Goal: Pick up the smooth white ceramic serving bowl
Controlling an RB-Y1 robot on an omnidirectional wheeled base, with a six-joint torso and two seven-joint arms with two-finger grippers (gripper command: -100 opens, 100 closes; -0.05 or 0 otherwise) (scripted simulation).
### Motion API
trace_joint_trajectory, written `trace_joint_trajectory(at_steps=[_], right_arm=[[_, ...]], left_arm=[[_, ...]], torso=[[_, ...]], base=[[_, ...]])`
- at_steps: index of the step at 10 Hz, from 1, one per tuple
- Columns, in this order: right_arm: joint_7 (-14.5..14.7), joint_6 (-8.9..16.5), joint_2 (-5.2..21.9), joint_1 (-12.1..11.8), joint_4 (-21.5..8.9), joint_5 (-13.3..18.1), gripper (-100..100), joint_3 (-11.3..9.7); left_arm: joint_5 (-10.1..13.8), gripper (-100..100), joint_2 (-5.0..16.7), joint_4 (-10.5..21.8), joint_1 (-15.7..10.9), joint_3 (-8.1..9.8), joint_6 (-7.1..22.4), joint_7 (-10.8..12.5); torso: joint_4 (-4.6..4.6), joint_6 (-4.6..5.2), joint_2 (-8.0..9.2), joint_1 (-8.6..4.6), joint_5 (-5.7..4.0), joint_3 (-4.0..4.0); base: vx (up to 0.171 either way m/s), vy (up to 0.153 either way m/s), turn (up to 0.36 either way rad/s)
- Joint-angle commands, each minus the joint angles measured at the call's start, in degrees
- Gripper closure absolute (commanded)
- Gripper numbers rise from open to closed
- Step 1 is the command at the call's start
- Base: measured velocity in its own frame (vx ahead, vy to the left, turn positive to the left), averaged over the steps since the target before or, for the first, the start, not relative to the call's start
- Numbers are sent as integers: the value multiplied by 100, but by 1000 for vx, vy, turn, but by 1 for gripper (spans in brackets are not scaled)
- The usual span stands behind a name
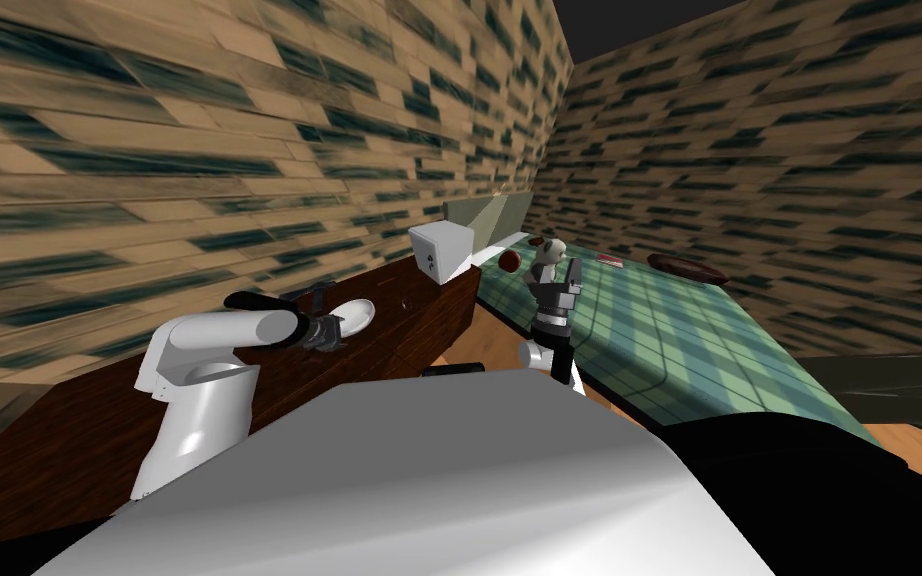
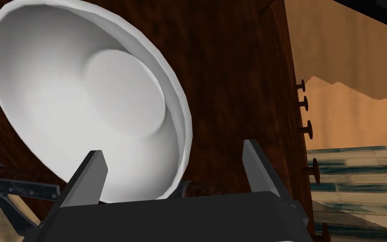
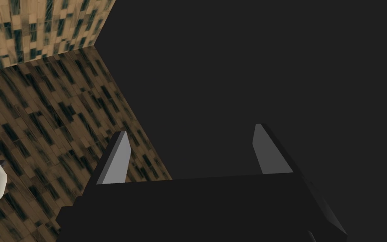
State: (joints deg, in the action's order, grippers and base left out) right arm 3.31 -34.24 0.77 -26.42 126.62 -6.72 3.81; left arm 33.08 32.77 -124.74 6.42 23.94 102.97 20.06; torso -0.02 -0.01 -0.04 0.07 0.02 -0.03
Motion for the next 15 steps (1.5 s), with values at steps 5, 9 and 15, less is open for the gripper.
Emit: trace_joint_trajectory(at_steps=[5, 9, 15], right_arm=[[0, 0, 0, 0, 0, 0, 0, 0], [0, 0, 0, 0, 0, 0, 0, 0], [0, 0, 0, 0, 0, 0, 0, 0]], left_arm=[[-191, -100, -70, 464, -18, -147, -447, -153], [-169, 100, -62, 432, -11, -130, -406, -145], [-22, 100, -8, 51, -2, -17, -52, -18]], torso=[[2, 0, 9, -5, -1, 5], [3, 2, 5, -2, -1, 4], [7, 1, 11, -7, -7, 9]], base=[[-3, -4, -14], [0, 0, 0], [2, 3, 11]])
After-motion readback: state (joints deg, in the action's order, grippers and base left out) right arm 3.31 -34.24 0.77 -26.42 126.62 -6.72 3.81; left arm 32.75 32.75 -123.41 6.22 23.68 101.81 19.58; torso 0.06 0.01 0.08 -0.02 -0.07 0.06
